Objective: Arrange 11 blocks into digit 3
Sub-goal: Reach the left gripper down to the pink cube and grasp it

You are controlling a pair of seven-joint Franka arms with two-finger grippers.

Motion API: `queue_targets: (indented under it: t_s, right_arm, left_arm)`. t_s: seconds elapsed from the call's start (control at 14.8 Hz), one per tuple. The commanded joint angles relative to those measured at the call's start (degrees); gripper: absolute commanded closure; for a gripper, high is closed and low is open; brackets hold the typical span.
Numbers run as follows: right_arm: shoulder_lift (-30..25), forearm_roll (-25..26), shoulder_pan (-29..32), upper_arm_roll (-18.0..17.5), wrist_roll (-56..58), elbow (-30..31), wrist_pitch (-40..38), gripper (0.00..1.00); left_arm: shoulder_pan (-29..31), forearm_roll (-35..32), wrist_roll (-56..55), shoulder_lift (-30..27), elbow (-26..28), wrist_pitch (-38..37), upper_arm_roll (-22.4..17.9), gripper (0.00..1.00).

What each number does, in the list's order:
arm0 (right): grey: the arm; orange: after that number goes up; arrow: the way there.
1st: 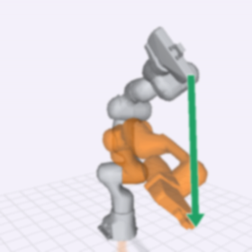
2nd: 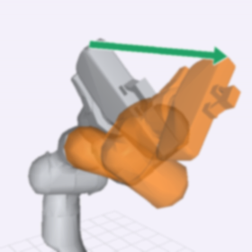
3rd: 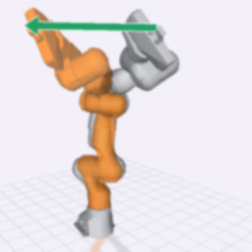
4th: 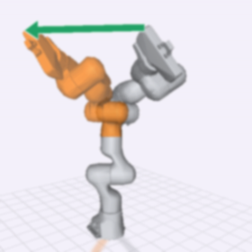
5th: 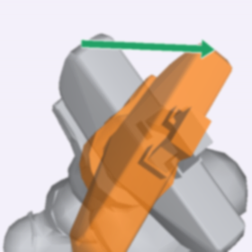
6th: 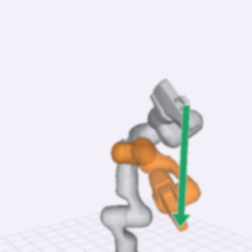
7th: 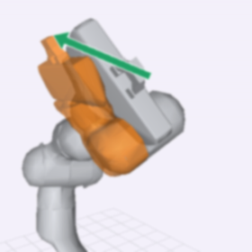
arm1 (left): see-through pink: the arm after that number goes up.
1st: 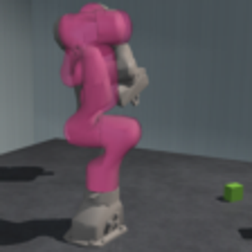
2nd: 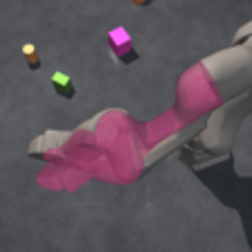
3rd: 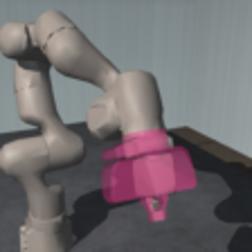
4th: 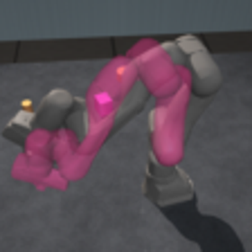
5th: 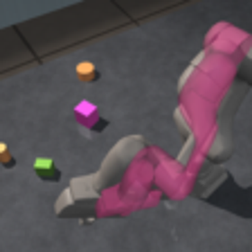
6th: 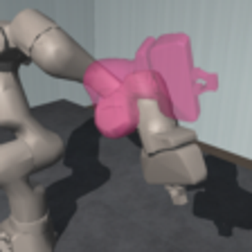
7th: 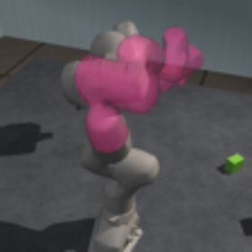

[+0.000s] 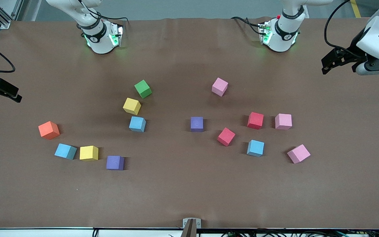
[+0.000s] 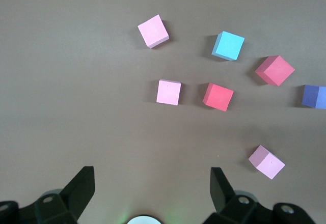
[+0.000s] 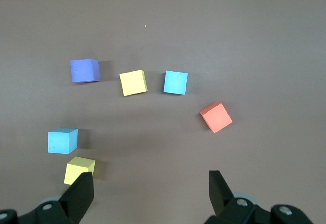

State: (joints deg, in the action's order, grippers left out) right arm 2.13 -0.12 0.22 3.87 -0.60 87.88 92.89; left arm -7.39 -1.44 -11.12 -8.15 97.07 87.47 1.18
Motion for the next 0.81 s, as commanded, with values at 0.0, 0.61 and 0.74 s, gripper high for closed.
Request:
queue_targets:
  t_s: [0.0, 0.61, 0.74]
  right_arm:
    - [-1.1, -0.7, 0.3, -0.4, 0.4, 0.5, -0.6, 0.00]
    - [-1.1, -1.0, 0.5, -0.3, 0.2, 0.4, 0.1, 0.00]
    - [-1.0, -1.0, 0.6, -0.3, 0.2, 0.4, 0.3, 0.00]
  left_arm:
    - [0.2, -0.1, 0.8, 0.7, -1.7, -1.7, 0.0, 0.00]
    - [-1.5, 1.2, -3.6, 10.4, -4.1, -3.5, 6.0, 0.00]
    - [-1.3, 1.2, -11.3, 11.1, -0.5, 0.8, 10.4, 0.00]
